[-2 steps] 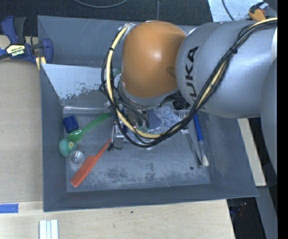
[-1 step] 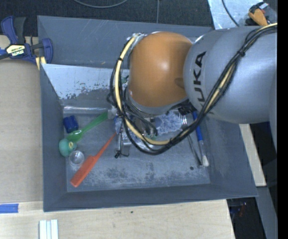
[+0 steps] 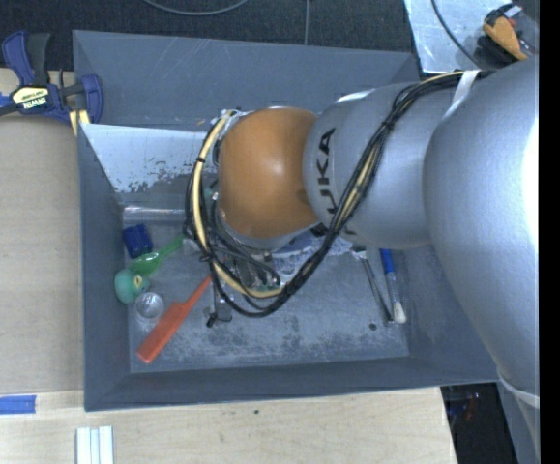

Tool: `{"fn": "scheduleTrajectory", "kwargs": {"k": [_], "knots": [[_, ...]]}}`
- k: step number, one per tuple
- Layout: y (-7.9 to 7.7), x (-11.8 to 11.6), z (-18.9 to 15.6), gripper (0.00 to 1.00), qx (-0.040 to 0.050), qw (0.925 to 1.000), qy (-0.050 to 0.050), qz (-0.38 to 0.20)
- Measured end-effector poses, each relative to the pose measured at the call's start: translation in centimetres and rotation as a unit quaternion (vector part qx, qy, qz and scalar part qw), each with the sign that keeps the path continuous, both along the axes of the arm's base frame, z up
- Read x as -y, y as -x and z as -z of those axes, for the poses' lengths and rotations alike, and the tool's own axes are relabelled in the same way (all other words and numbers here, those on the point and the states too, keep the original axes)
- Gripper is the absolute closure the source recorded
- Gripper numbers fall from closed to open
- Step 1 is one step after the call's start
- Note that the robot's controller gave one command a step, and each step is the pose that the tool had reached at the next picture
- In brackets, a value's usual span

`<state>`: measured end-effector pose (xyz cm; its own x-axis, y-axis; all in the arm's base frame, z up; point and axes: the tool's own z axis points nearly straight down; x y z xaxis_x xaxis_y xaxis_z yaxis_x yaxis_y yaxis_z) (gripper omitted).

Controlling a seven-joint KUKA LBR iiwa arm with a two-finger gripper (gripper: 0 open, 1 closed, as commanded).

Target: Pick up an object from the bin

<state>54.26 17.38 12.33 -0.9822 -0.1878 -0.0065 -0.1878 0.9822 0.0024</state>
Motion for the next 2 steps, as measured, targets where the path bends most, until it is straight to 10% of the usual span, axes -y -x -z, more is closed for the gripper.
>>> {"fn": "scheduleTrajectory", "kwargs": {"k": [1, 2], "knots": [[4.8, 4.6, -2.2, 0.0, 0.0031, 1.0, 0.002, -0.005], [6.0, 2.2, -11.4, 0.0, 0.0063, 0.9998, -0.002, -0.019]]}}
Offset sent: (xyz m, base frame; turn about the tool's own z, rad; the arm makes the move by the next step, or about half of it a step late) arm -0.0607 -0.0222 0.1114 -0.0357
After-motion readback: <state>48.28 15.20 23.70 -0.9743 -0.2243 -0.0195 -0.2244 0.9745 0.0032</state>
